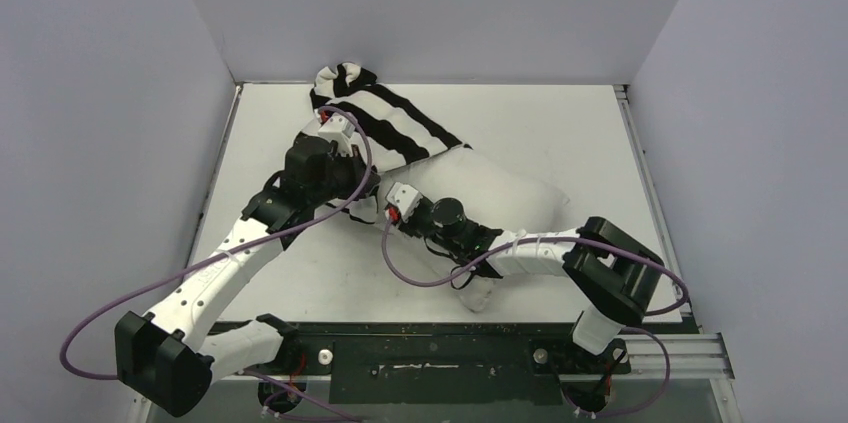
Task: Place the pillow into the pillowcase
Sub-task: Stuff the pillow into the pillowcase.
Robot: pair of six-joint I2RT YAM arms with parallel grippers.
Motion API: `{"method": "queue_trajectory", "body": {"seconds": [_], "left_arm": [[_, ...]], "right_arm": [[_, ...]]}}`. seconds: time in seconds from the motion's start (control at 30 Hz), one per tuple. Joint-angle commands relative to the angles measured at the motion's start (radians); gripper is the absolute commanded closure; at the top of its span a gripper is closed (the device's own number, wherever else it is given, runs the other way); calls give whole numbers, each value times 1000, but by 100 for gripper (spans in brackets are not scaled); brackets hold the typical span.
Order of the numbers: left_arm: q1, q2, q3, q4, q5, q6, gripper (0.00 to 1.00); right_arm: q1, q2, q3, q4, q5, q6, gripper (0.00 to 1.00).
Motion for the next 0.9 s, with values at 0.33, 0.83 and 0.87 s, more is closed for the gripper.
{"method": "queue_trajectory", "body": {"seconds": [0.33, 0.83, 0.87], "left_arm": [[-35, 31, 143, 24, 233, -144, 100], [-167, 8, 240, 2, 257, -160, 100], [-174, 2, 290, -28, 265, -152, 100]], "right_arm": [[-154, 59, 86, 558, 196, 559, 100], [-198, -80, 72, 393, 11, 841, 100], [-198, -125, 77, 314, -45, 885, 100]]}}
